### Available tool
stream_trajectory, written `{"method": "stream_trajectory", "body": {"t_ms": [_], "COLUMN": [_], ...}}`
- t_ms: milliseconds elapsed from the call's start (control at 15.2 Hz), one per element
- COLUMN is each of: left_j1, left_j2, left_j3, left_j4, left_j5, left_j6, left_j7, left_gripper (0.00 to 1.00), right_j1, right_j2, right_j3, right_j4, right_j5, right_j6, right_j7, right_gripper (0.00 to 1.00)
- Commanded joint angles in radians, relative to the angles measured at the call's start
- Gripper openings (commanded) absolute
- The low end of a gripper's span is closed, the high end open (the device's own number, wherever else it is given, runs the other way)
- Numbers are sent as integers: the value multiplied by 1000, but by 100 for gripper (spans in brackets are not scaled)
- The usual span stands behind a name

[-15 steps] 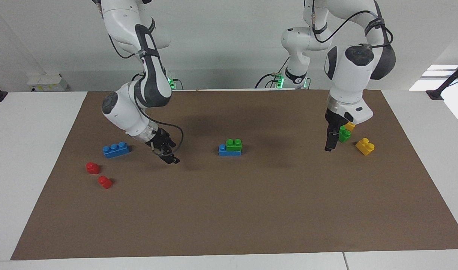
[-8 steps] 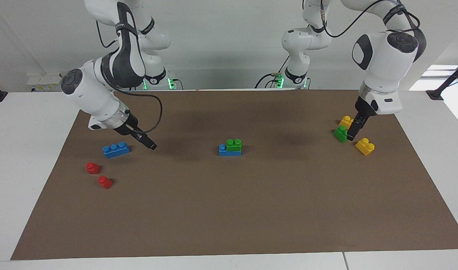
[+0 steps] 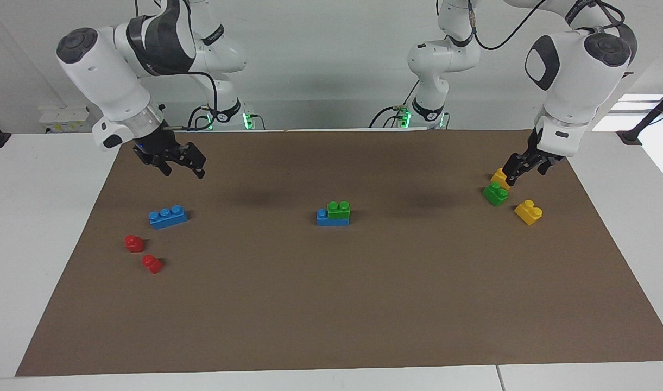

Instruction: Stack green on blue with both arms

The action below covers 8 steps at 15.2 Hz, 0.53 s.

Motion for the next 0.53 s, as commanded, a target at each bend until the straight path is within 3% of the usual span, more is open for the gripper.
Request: {"method": "stream_trajectory", "body": {"t_ms": [0, 264, 461], "left_j1": [9, 2, 9], "left_j2": [-14, -12, -12], "left_j3": [-5, -10, -4], "left_j4": [40, 83, 120], "left_j5": [-13, -21, -94], "left_j6": [-82, -181, -247], "left_j7": [152, 204, 206], "left_gripper": [100, 100, 100], "right_j1": [-59, -99, -89], "right_j2": [-19, -31, -25], "right_j3": [9, 7, 18], "right_j4": [-13, -5, 62], "right_j5": [-18, -27, -99], "right_j6": [-38, -41, -97], "right_j7": [-75, -81, -81], "right_gripper": [100, 100, 100]}}
